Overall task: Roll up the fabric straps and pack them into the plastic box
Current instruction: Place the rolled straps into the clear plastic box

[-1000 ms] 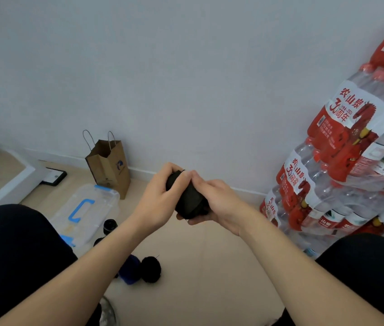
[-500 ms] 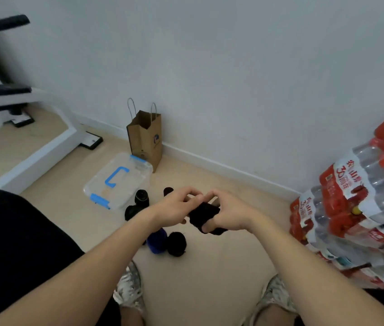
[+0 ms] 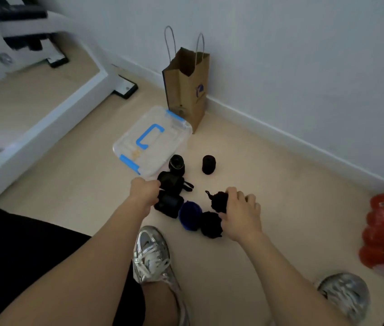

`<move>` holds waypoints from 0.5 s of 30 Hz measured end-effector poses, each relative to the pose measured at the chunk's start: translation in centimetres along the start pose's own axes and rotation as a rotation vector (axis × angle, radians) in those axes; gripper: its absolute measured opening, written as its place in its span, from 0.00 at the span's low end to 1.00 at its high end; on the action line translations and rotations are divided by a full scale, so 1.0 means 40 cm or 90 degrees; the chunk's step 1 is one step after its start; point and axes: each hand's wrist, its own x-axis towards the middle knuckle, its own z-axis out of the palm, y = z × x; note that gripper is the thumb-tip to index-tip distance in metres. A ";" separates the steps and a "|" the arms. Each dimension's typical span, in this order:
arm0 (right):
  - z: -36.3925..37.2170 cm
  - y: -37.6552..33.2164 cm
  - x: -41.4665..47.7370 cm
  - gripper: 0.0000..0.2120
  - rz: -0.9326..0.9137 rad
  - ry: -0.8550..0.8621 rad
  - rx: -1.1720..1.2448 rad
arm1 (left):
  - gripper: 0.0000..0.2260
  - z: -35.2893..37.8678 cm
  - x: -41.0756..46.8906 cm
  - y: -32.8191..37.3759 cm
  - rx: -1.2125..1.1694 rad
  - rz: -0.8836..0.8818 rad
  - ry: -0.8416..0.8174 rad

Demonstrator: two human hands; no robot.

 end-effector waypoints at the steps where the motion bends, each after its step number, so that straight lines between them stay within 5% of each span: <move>1: 0.014 0.000 0.015 0.28 -0.017 0.017 0.032 | 0.09 0.001 0.015 0.000 -0.049 -0.023 0.016; 7: 0.065 -0.003 0.078 0.31 -0.087 0.039 0.233 | 0.09 0.029 0.082 0.010 -0.214 -0.079 0.065; 15: 0.102 0.037 0.113 0.24 0.070 -0.139 0.398 | 0.08 0.049 0.085 0.021 -0.352 -0.056 0.081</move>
